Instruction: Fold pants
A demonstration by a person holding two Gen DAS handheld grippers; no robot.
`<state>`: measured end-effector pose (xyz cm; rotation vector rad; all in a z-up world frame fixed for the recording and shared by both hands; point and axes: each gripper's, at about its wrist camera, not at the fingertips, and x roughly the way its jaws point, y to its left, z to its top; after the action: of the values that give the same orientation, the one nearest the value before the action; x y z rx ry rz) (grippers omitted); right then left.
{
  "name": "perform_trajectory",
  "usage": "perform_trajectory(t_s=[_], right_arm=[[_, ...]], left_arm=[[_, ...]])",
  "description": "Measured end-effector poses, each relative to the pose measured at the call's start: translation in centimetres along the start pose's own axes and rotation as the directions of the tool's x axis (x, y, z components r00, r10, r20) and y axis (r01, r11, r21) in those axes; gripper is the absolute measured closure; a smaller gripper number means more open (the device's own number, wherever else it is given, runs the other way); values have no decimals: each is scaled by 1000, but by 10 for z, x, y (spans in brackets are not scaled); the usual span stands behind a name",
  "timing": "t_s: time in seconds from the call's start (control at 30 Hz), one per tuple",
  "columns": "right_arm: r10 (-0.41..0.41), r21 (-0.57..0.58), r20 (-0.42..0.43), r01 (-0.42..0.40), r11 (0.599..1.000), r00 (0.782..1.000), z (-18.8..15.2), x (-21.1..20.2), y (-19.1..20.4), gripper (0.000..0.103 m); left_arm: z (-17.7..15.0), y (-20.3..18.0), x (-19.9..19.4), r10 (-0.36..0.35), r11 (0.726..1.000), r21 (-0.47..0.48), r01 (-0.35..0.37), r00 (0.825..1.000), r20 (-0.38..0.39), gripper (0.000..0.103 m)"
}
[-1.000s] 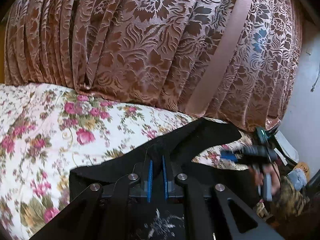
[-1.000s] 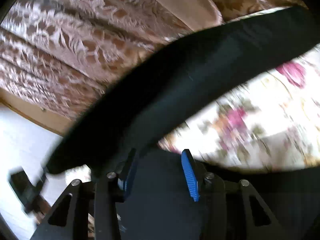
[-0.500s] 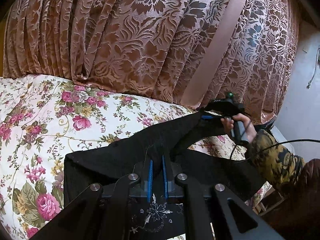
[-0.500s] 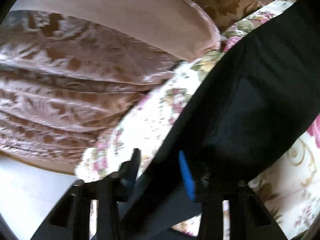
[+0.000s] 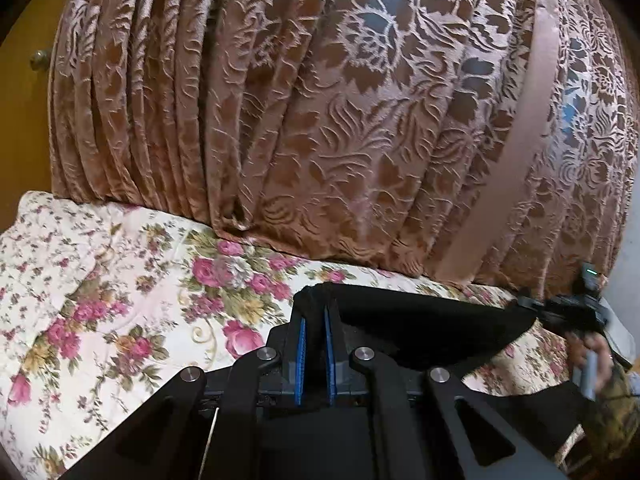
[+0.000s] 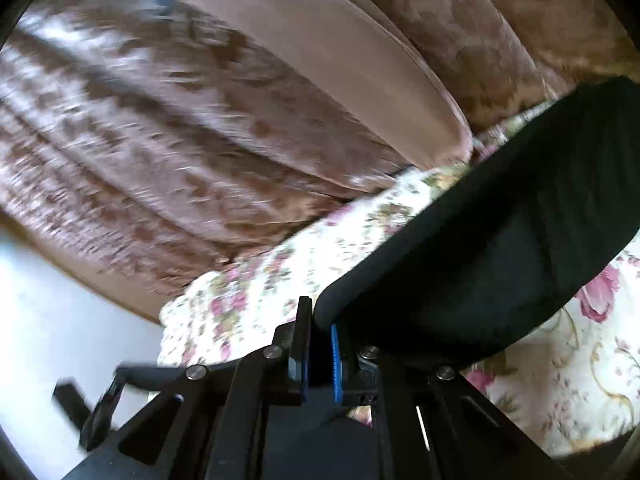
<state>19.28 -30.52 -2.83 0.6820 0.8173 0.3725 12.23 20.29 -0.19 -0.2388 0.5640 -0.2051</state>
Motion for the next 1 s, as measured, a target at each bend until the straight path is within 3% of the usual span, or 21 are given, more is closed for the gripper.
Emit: perform_trajectory(t_s=[0.13, 0.3, 0.57, 0.7, 0.83, 0.93, 1.0], right_arm=[[51, -87, 5, -51, 995, 999, -41, -40, 14, 95], [52, -136, -48, -58, 989, 997, -106, -71, 13, 95], [-16, -126, -172, -6, 992, 985, -183, -51, -7, 96], [-76, -148, -218, 44, 988, 973, -207, -42, -21, 96], [-117, -165, -236, 79, 983, 965, -216, -32, -28, 96], [-130, -163, -242, 92, 982, 962, -219, -26, -34, 96], [-132, -160, -244, 94, 983, 961, -220, -23, -38, 96]], left_arm=[[-18, 9, -12, 3, 999, -32, -3, 1000, -2, 96], [-65, 21, -36, 5, 996, -94, -9, 999, -44, 95], [-166, 59, -43, 26, 956, -280, -82, 980, -197, 95], [-198, 73, -44, 0, 916, -388, -98, 969, -246, 93], [-205, 86, -60, -22, 866, -487, -108, 967, -253, 92], [-203, 90, -80, -96, 812, -583, -36, 976, -194, 87], [-200, 89, -88, -169, 771, -636, 41, 975, -141, 78]])
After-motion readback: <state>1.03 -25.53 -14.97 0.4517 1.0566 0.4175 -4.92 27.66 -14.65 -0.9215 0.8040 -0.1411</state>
